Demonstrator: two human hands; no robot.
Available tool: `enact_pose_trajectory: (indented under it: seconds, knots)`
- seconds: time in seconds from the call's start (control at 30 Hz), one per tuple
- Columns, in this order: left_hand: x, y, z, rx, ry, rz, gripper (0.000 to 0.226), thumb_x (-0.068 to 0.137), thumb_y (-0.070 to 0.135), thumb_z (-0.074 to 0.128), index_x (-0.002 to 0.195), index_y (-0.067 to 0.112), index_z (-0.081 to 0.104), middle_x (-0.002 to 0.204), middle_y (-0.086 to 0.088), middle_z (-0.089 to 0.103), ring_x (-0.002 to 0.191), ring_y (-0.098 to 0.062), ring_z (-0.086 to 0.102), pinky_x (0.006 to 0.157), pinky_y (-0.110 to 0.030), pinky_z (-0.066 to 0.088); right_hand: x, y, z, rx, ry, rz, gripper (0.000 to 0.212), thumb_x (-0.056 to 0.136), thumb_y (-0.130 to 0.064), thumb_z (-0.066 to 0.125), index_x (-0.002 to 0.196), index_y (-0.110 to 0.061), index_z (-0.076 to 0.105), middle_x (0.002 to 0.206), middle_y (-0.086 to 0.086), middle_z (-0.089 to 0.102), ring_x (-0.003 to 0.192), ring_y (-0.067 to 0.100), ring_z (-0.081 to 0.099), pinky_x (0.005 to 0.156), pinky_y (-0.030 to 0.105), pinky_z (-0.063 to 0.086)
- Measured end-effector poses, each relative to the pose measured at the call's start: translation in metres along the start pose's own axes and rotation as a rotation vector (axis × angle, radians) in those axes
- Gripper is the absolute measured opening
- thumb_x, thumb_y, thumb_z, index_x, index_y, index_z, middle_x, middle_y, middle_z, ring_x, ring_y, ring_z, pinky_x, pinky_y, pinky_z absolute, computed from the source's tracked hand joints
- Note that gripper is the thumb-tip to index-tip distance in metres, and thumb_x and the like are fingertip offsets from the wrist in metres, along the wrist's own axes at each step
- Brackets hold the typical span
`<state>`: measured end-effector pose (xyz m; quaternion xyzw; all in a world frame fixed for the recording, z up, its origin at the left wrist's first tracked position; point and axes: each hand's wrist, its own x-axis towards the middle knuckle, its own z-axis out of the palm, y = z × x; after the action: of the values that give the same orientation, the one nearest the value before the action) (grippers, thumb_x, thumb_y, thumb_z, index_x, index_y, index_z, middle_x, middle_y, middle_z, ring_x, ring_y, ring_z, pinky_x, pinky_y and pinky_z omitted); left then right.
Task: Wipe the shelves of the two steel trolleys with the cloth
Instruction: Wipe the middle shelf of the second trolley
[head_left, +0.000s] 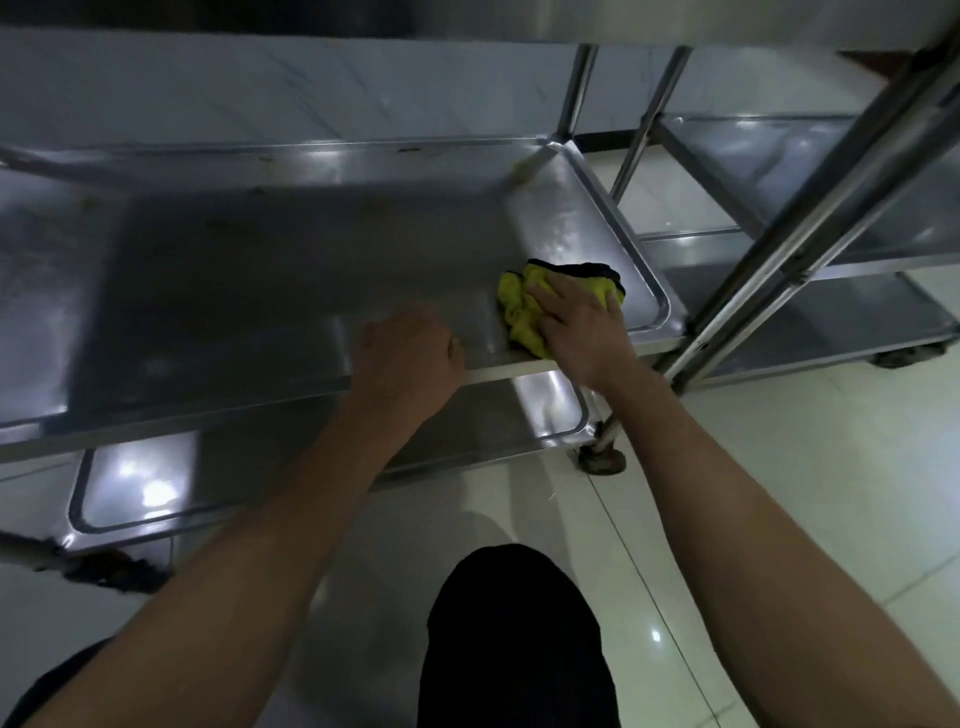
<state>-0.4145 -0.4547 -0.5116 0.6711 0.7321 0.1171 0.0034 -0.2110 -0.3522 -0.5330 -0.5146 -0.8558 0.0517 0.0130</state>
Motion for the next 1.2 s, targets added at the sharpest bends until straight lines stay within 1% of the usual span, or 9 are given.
enact_pose_trajectory:
  seconds: [0.1,0.2,0.37,0.47,0.6,0.8,1.0,1.07,1.2]
  knots:
    - [-0.003,0.003,0.004,0.031,0.008,-0.006,0.037,0.096,0.034,0.050,0.080,0.007,0.069,0.093,-0.014,0.065,0.090,-0.033,0.062,0.076,-0.039,0.048,-0.002,0.036,-0.006,0.060,0.061,0.158,0.048,0.106,-0.029,0.032,0.154,-0.027,0.036,0.165,0.000,0.024,0.151,0.022,0.020,0.117,0.056,0.010]
    - [-0.003,0.006,0.004,0.015,0.025,-0.010,0.036,0.095,0.033,0.052,0.077,0.007,0.068,0.092,-0.013,0.064,0.088,-0.033,0.062,0.074,-0.039,0.049,0.000,0.061,-0.011,0.060,0.056,0.309,0.052,0.104,-0.029,0.028,0.156,-0.028,0.028,0.166,0.002,0.019,0.153,0.023,0.015,0.119,0.060,-0.001]
    - [-0.002,-0.002,0.008,0.002,0.036,0.018,0.035,0.097,0.034,0.051,0.078,0.010,0.069,0.090,-0.010,0.065,0.087,-0.032,0.062,0.074,-0.041,0.050,0.004,0.058,-0.004,0.059,0.048,0.327,0.055,0.101,-0.030,0.028,0.156,-0.031,0.025,0.167,0.000,0.015,0.154,0.023,0.011,0.118,0.063,-0.005]
    - [-0.005,-0.012,0.010,-0.021,0.003,0.035,0.034,0.098,0.035,0.046,0.086,0.014,0.070,0.099,-0.006,0.067,0.092,-0.029,0.062,0.081,-0.043,0.053,0.003,0.033,-0.001,0.058,0.019,0.281,0.055,0.102,-0.032,0.031,0.156,-0.033,0.024,0.167,0.000,0.014,0.153,0.023,0.011,0.118,0.063,0.002]
    - [-0.011,-0.027,0.006,-0.134,-0.071,0.121,0.029,0.099,0.031,0.047,0.107,0.019,0.073,0.125,0.000,0.064,0.113,-0.026,0.058,0.093,-0.044,0.050,0.003,-0.025,0.005,0.051,0.048,0.142,0.052,0.103,-0.033,0.034,0.155,-0.031,0.027,0.166,0.000,0.018,0.152,0.023,0.015,0.115,0.064,0.011]
    - [-0.035,-0.089,-0.015,-0.103,0.031,-0.067,0.026,0.096,0.027,0.049,0.103,0.016,0.071,0.117,-0.004,0.065,0.104,-0.030,0.061,0.088,-0.041,0.050,0.017,-0.105,0.015,0.081,0.000,0.015,0.055,0.104,-0.037,0.031,0.157,-0.033,0.021,0.167,-0.004,0.011,0.154,0.019,0.006,0.119,0.063,0.003]
    - [-0.063,-0.140,-0.029,-0.079,0.037,-0.213,0.020,0.093,0.025,0.050,0.082,0.017,0.064,0.094,-0.005,0.063,0.093,-0.030,0.059,0.076,-0.037,0.045,0.035,-0.206,0.027,0.056,-0.020,-0.172,0.055,0.103,-0.038,0.033,0.157,-0.030,0.022,0.167,-0.002,0.012,0.153,0.021,0.005,0.118,0.065,0.004]
    - [-0.065,-0.148,-0.031,-0.089,0.017,-0.239,0.016,0.091,0.022,0.051,0.081,0.017,0.062,0.096,-0.007,0.063,0.095,-0.033,0.059,0.076,-0.038,0.045,0.041,-0.230,0.029,0.072,-0.035,-0.221,0.055,0.104,-0.036,0.032,0.158,-0.030,0.021,0.167,-0.003,0.011,0.154,0.020,0.004,0.118,0.065,0.002]
    - [-0.064,-0.156,-0.033,-0.069,0.028,-0.262,0.019,0.090,0.019,0.051,0.094,0.012,0.068,0.106,-0.007,0.063,0.103,-0.032,0.057,0.078,-0.038,0.044,0.049,-0.239,0.031,0.089,-0.046,-0.247,0.055,0.105,-0.036,0.029,0.159,-0.030,0.018,0.168,-0.005,0.008,0.154,0.018,0.002,0.119,0.061,0.000]
